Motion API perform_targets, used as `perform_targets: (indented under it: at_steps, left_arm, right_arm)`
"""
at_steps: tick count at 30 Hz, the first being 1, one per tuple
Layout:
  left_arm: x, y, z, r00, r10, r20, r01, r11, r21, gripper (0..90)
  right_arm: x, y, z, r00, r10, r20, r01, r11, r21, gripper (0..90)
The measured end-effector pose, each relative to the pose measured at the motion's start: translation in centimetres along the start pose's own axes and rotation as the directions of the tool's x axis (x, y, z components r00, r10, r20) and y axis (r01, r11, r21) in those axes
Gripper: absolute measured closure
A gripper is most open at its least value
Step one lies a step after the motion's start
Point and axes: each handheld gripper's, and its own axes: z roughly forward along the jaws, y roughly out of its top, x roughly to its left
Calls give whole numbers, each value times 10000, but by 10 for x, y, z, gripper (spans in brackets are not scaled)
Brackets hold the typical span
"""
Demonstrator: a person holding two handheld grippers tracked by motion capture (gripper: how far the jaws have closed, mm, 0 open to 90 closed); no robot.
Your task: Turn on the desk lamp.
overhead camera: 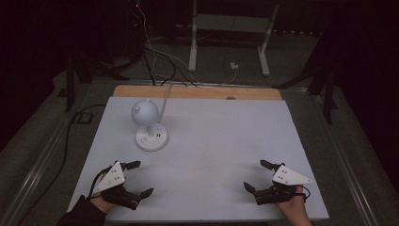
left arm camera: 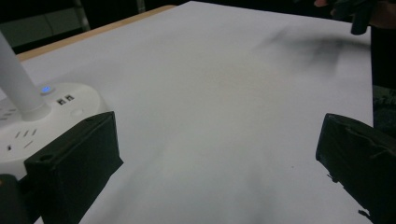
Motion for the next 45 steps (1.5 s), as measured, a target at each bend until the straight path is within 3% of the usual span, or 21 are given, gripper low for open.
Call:
perform_targets:
  at_steps: [9,21,39,45]
  left_arm:
    - [0,-2,5,9996,-77,263,60,9979,651,3]
    - [-3,-1,5,9994,142,325,-164,9975,694,3]
    - [-15,10,10,9924,447,1149,-559,9938,963,3]
    - [-21,21,9,9881,497,1454,-603,9958,696,3]
  right_arm:
    - [-1,1,1,9998,100,-176,-97,9998,185,0]
    - [4,2,1,9999,-34,-134,38,9994,332,0]
    - [5,7,-3,9997,211,-122,-210,9998,33,0]
    - [5,8,-4,9995,314,-99,-315,9994,-107,0]
